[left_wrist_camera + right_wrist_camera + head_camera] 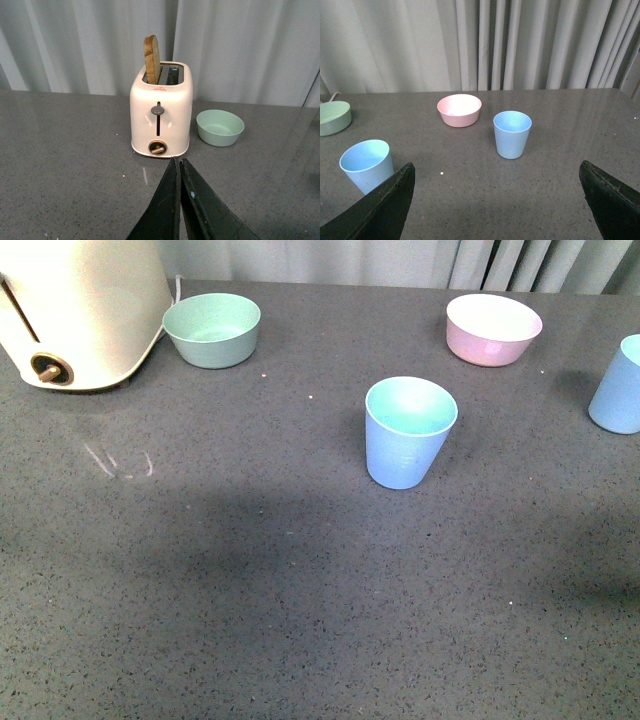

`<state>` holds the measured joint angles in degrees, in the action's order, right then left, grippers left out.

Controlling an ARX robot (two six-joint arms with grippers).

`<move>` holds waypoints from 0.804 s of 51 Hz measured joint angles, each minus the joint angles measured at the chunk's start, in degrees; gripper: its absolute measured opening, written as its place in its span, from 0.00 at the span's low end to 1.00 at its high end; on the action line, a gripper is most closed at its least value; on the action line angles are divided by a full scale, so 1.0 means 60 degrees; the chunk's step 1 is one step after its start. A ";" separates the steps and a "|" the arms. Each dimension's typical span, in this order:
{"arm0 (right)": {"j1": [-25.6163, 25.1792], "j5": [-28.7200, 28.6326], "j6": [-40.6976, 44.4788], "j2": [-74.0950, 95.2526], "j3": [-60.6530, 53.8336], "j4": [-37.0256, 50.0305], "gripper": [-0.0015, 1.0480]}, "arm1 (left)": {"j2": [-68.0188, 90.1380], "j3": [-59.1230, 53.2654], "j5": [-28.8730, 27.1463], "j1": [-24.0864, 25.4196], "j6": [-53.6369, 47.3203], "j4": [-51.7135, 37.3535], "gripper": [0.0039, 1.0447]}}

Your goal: Stack blue cups with both arms

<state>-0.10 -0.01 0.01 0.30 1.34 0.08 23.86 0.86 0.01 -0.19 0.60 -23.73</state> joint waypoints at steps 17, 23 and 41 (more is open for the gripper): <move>0.0000 0.0000 0.0004 0.0000 0.0000 0.0000 0.91 | -0.1395 0.0000 0.0000 0.0000 0.0000 0.1366 0.01; 0.0000 0.0000 0.0004 0.0000 0.0000 0.0000 0.91 | -0.1687 0.0000 0.0000 -0.0004 0.0000 0.1661 0.01; 0.0000 0.0004 0.0004 0.0000 0.0000 0.0000 0.91 | -0.3694 0.0004 0.0000 0.0000 0.0000 0.3861 0.01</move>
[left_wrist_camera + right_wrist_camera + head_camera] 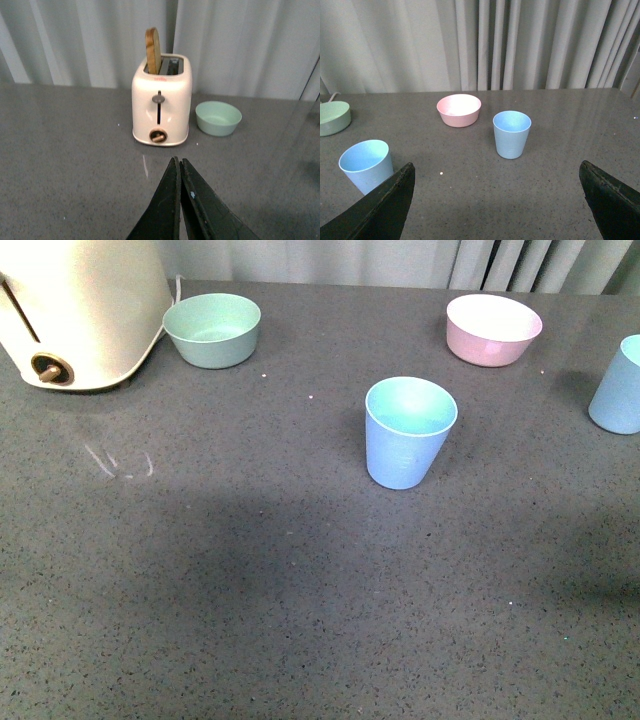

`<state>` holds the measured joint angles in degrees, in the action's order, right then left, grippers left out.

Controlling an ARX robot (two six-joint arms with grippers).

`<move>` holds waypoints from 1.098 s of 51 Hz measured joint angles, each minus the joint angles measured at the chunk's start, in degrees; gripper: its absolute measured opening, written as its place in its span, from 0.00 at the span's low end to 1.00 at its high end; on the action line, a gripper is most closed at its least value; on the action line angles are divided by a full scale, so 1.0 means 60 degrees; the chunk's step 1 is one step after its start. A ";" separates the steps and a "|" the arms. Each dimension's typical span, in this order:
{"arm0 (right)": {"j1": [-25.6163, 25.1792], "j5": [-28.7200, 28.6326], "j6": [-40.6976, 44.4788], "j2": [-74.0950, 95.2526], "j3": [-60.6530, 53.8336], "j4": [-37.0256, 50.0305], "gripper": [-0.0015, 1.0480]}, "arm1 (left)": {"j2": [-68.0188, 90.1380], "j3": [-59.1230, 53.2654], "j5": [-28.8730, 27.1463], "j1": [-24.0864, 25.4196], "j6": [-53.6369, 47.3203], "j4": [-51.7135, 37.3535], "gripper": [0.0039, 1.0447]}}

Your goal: Stack blue cups with both arms

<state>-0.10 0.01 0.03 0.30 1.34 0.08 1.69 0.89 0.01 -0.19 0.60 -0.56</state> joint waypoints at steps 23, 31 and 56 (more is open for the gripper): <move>0.0000 0.0015 -0.0069 0.0040 0.0025 -0.0055 0.91 | -0.0215 0.0000 0.0000 0.0000 0.0000 0.0080 0.28; -0.1206 -0.1060 -0.0659 0.3246 0.1144 -0.0903 0.91 | -0.0215 0.0000 0.0000 0.0000 0.0000 0.0080 0.54; -0.1869 -0.1927 0.3599 1.5759 0.8029 0.1089 0.91 | -0.0215 0.0000 0.0000 0.0000 -0.0022 0.0080 0.92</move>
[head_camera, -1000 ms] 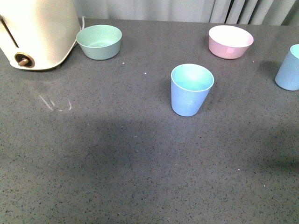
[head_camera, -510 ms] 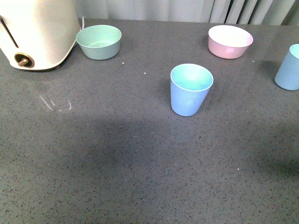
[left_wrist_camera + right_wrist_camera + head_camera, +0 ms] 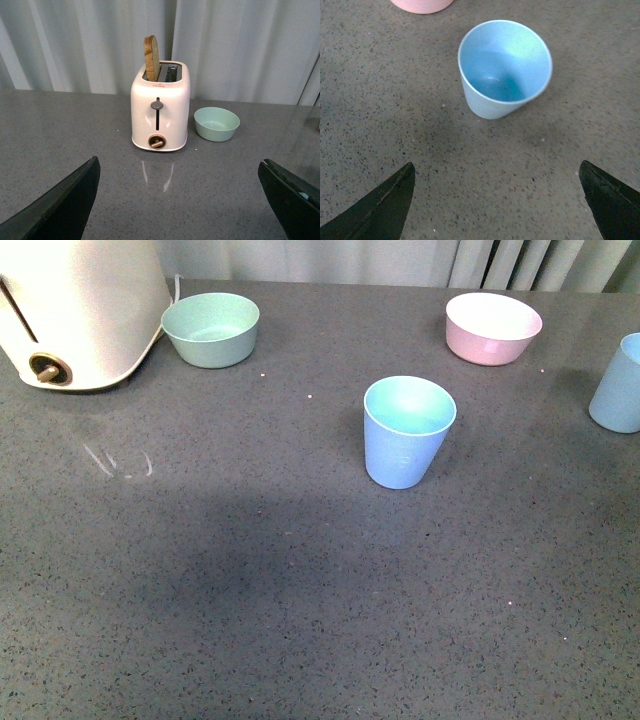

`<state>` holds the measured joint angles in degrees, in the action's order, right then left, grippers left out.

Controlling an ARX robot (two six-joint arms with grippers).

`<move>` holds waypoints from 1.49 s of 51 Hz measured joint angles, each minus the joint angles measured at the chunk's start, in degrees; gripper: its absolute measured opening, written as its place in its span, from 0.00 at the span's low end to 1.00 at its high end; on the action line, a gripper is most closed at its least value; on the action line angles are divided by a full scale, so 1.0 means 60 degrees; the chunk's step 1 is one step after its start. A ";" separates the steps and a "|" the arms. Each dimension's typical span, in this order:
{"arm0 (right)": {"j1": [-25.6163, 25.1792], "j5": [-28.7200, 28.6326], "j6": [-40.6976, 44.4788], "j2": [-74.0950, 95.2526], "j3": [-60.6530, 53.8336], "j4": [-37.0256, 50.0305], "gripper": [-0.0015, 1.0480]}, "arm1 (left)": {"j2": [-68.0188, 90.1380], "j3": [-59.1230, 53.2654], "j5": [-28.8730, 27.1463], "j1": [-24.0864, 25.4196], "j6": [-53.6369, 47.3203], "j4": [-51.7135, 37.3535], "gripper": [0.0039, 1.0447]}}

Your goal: Stack blue cups with both arms

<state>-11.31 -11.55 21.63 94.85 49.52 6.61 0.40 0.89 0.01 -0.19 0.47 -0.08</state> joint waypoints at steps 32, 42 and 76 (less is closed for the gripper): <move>0.1042 0.0357 0.0608 0.3508 0.3767 -0.1534 0.66 | 0.0000 0.0000 0.0000 -0.0004 0.0000 0.0000 0.92; 0.1151 0.0324 0.0608 0.3636 0.3898 -0.1694 0.43 | 0.0000 0.0000 -0.0004 0.0000 0.0000 0.0000 0.92; 0.1093 -0.2106 0.0353 0.1290 0.2871 -0.2765 0.02 | 0.0000 0.0000 0.0000 0.0000 0.0000 0.0000 0.92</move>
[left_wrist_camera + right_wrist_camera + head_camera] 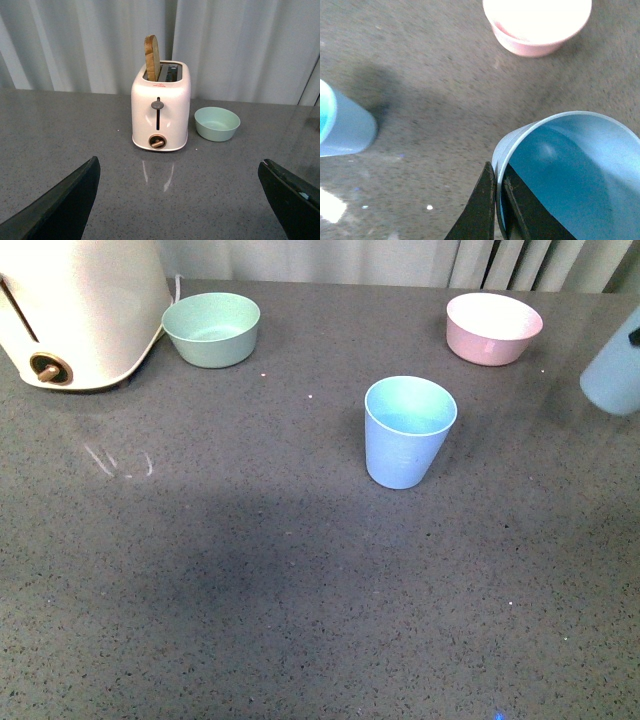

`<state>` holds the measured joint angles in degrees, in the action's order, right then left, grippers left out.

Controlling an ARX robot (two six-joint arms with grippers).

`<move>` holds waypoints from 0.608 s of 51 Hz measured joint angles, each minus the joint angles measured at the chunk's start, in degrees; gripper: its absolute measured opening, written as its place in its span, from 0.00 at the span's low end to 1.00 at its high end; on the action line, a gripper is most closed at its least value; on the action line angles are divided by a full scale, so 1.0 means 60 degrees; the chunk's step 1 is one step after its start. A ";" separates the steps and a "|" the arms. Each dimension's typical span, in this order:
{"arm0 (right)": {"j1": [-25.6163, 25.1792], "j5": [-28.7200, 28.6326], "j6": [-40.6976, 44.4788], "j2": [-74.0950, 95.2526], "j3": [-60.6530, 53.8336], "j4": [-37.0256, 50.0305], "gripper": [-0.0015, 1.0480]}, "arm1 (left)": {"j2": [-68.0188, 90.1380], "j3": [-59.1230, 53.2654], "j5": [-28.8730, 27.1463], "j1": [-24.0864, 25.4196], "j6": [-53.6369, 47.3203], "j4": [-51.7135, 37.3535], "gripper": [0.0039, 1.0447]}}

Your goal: Stack blue cups with both arms

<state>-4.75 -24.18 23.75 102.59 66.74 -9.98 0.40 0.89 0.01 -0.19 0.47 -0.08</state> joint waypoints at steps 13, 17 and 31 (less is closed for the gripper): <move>0.1632 -0.0984 -0.0543 -0.1916 -0.0561 -0.0339 0.02 | 0.0000 0.0000 0.0000 0.0000 0.0000 0.0000 0.92; 0.2127 -0.0973 -0.0645 -0.2022 -0.0608 -0.0335 0.02 | 0.0000 0.0000 0.0000 0.0000 0.0000 0.0000 0.92; 0.3734 -0.0197 -0.0947 -0.1450 -0.0546 -0.0033 0.02 | 0.0000 0.0000 -0.0004 0.0000 0.0000 0.0000 0.92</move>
<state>17.65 -25.36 18.06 93.89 63.46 -10.17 0.40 0.89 -0.01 -0.19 0.47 -0.08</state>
